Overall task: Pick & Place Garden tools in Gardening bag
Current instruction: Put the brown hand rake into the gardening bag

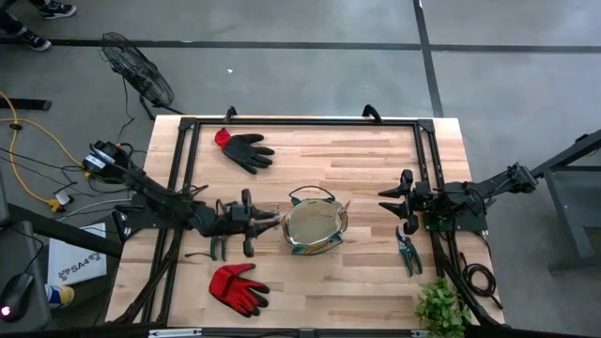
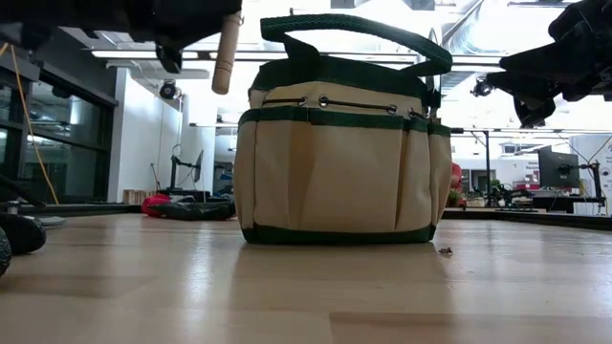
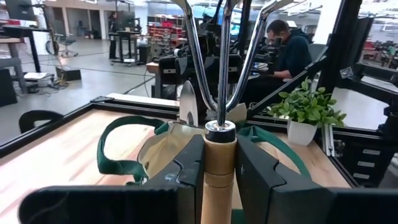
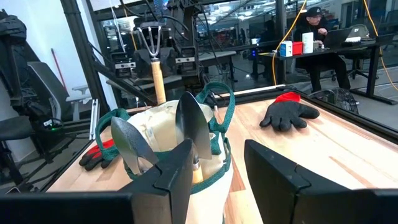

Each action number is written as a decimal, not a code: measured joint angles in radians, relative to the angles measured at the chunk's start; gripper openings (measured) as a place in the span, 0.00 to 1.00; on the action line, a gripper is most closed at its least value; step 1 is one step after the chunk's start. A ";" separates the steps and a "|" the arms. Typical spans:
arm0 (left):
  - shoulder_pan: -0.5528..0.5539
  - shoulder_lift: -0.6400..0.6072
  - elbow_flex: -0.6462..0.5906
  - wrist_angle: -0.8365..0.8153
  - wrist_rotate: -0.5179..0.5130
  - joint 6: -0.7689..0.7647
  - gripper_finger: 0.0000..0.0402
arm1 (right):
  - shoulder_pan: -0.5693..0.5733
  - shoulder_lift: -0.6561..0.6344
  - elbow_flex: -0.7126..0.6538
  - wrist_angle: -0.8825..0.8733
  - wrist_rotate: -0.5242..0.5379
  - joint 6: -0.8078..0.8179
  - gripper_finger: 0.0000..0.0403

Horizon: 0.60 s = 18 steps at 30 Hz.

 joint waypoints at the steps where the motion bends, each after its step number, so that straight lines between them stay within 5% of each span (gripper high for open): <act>1: 0.012 0.007 0.000 0.005 0.016 -0.001 0.15 | 0.000 0.000 0.000 0.000 0.000 0.000 0.34; 18: 0.088 0.114 0.015 0.081 0.092 -0.008 0.15 | 0.000 0.000 0.000 0.000 0.000 0.000 0.34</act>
